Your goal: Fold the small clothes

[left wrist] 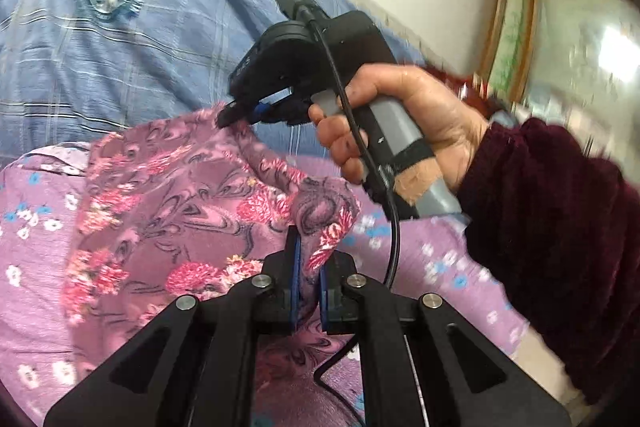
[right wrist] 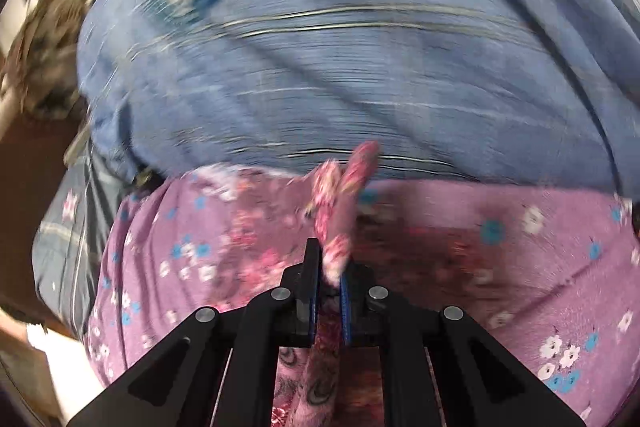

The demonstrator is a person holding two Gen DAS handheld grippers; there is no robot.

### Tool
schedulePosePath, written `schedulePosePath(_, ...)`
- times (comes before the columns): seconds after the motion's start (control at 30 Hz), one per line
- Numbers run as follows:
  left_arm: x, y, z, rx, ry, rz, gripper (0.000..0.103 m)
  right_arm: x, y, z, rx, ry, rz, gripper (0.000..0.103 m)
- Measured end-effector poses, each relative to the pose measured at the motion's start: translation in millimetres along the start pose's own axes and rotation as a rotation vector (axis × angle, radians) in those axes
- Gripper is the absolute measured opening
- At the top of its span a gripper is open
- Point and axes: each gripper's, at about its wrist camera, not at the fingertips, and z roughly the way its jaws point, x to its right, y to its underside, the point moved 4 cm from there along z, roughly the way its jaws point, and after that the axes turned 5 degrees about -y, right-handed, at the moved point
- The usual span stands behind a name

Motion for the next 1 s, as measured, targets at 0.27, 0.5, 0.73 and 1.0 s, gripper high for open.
schedulePosePath(0.27, 8.2, 23.0, 30.4, -0.141, -0.011, 0.052, 0.015, 79.5, 33.7, 15.5, -0.017, -0.144, 0.237, 0.018)
schedulePosePath(0.5, 10.8, 28.0, 29.8, -0.151, -0.006, 0.092, 0.016, 67.5, 29.1, 32.9, 0.002, -0.242, 0.283, 0.079)
schedulePosePath(0.73, 8.5, 31.2, 26.0, -0.156, 0.028, 0.083, 0.015, 30.3, 25.9, 82.8, -0.131, -0.104, 0.149, 0.023)
schedulePosePath(1.0, 15.9, 16.8, 15.7, -0.093, 0.117, 0.050, 0.013, -0.1, 7.3, 21.8, 0.036, 0.059, -0.022, 0.008)
